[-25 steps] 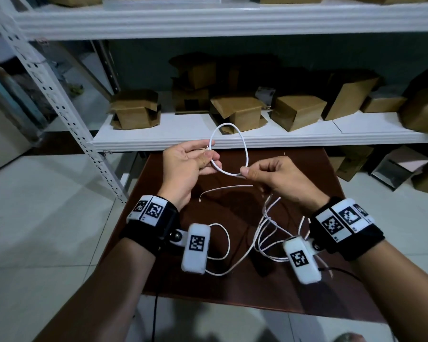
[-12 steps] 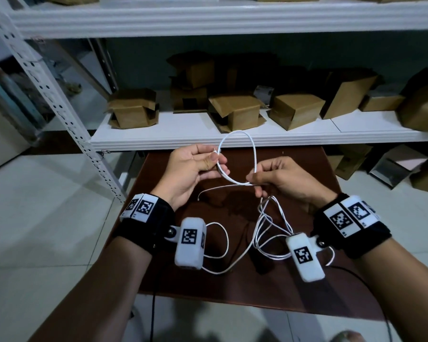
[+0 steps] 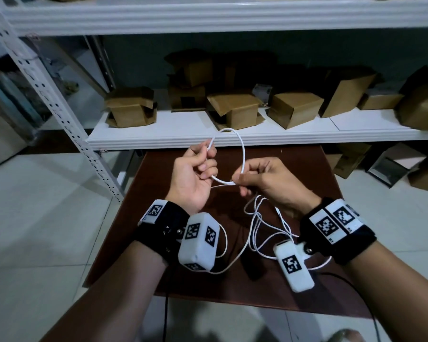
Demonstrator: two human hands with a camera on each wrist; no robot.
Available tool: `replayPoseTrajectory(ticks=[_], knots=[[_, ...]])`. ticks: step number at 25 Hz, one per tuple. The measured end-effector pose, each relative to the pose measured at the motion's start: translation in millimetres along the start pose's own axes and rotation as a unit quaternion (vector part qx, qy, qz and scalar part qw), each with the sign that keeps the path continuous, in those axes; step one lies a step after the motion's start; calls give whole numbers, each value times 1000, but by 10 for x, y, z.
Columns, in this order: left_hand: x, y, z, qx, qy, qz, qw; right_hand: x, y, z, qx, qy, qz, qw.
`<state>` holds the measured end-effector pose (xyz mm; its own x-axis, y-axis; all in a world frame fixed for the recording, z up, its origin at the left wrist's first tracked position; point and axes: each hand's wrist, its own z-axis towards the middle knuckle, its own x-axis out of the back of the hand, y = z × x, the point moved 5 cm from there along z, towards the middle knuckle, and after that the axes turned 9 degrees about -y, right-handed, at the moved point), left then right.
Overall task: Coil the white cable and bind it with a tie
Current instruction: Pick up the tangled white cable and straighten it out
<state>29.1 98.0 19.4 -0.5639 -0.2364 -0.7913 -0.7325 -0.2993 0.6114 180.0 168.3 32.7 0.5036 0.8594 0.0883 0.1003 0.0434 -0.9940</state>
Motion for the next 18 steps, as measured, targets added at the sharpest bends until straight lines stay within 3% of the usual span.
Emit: replayPoseTrajectory(ticks=[4,9,11,13,15,18], knots=[[57,111,48,-37,30,111,993,-37,64,4,-21,-9,-39,999],[124,177,38,-55,39,71,995,91,158,7,-5,55,-144,988],[138,162,47,-57,36,50,996,98,236,6,-41,98,-161,981],[170,144,74,-62,37,34,997,9,318,-6,-119,90,-40,988],[201,142,98,-67,42,32,996,-150,350,-17,-176,51,149,972],[200,128,100,-67,45,45,996,-105,357,47,-135,105,296,940]])
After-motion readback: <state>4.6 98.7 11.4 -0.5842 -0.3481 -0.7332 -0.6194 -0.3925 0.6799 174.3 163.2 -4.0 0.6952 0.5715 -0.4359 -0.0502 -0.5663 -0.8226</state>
